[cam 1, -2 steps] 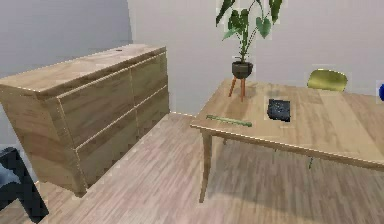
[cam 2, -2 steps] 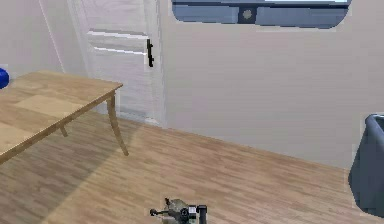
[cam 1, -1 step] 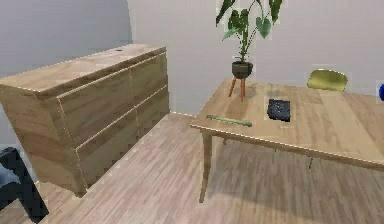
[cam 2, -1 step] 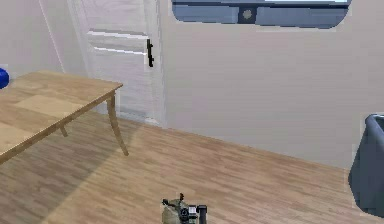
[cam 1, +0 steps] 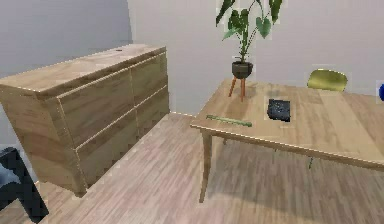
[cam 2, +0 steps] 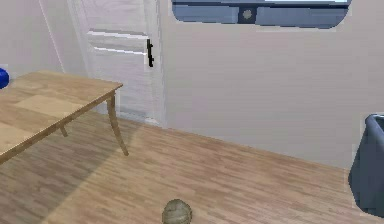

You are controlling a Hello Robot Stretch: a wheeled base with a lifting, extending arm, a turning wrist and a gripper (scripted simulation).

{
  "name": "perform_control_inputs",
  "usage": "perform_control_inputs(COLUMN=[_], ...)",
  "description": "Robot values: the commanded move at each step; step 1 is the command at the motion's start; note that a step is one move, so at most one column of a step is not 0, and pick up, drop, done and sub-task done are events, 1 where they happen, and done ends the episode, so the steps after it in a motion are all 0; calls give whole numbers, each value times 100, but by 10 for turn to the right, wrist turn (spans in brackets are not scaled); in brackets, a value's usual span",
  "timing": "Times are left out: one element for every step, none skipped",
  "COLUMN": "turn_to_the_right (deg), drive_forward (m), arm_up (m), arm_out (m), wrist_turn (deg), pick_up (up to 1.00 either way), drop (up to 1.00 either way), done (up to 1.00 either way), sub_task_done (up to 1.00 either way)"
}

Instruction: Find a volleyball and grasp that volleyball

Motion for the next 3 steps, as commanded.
perform_control_inputs(turn_to_the_right=[0,0,0], drive_forward=[0,0,0], arm_up=[0,10,0], arm_out=[0,0,0], wrist_turn=[0,0,0], pick_up=[100,0,0], drop=[0,0,0], done=[0,0,100], sub_task_done=[0,0,0])
